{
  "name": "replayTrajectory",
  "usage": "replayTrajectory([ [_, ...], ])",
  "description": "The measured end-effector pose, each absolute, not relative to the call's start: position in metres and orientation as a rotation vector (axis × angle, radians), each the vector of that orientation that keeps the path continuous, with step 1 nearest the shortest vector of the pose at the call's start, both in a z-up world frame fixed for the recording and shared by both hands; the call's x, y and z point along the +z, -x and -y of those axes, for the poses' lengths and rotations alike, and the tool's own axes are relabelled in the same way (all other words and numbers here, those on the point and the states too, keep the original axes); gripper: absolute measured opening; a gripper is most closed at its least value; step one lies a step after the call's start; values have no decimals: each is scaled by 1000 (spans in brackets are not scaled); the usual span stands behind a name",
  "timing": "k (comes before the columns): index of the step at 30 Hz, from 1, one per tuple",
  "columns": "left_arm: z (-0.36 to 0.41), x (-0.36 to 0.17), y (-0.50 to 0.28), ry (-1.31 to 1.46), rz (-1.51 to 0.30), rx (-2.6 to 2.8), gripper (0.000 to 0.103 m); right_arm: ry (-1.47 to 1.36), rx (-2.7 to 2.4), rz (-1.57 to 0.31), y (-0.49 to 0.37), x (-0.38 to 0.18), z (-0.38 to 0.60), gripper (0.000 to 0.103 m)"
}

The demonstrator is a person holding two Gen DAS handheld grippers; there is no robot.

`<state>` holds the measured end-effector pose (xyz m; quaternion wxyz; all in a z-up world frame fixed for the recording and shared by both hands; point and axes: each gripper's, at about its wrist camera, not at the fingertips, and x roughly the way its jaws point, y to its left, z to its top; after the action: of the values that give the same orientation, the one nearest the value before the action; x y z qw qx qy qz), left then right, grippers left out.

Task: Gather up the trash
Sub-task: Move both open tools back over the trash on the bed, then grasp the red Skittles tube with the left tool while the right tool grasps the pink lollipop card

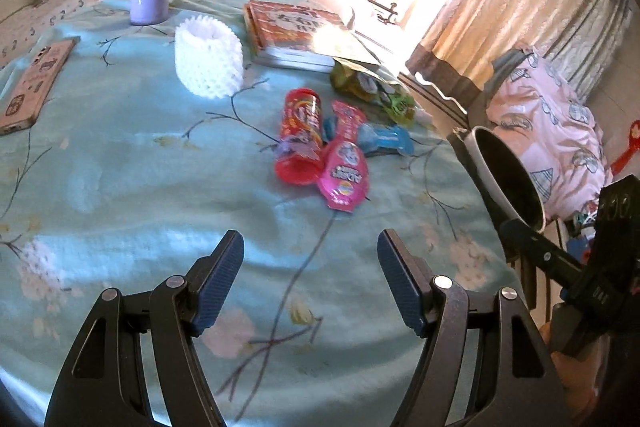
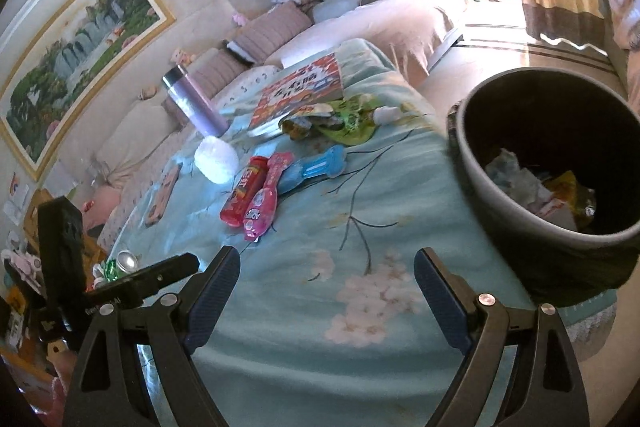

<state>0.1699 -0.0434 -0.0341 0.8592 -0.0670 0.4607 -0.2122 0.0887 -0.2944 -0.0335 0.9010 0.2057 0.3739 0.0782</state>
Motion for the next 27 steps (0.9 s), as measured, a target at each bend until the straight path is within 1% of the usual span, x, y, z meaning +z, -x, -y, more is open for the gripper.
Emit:
replayTrajectory([
  [7, 49, -36, -197, 122, -970, -433, 71, -384, 178, -801, -112, -39, 285, 89],
  [9, 51, -37, -206, 114, -968, -428, 71, -373, 179, -808, -119, -40, 282, 85],
  [11, 54, -37, -216, 109, -968, -426, 71, -361, 183, -819, -129, -41, 280, 76],
  [12, 55, -37, -221, 104, -967, -425, 71, -356, 185, -823, -133, -42, 280, 75],
  [14, 58, -38, -229, 93, -967, -424, 71, -342, 185, -830, -143, -42, 279, 67],
  [16, 63, -40, -239, 74, -975, -426, 71, -336, 188, -836, -154, -42, 279, 64],
  [19, 68, -46, -251, 53, -989, -425, 69, -350, 189, -844, -171, -44, 282, 64],
  [20, 70, -49, -254, 46, -994, -426, 68, -355, 188, -848, -179, -45, 283, 62],
  [22, 73, -55, -259, 38, -1015, -435, 56, -360, 186, -857, -189, -48, 284, 60],
  [23, 74, -58, -260, 38, -1025, -443, 52, -362, 183, -866, -196, -51, 284, 59],
  [24, 75, -61, -260, 38, -1031, -451, 46, -364, 180, -873, -199, -54, 284, 58],
  [25, 76, -62, -259, 33, -1031, -455, 42, -369, 177, -881, -203, -57, 285, 52],
  [26, 76, -62, -258, 23, -1022, -454, 38, -379, 177, -894, -206, -62, 286, 40],
  [27, 76, -61, -256, 16, -1021, -457, 34, -392, 180, -908, -208, -66, 286, 31],
])
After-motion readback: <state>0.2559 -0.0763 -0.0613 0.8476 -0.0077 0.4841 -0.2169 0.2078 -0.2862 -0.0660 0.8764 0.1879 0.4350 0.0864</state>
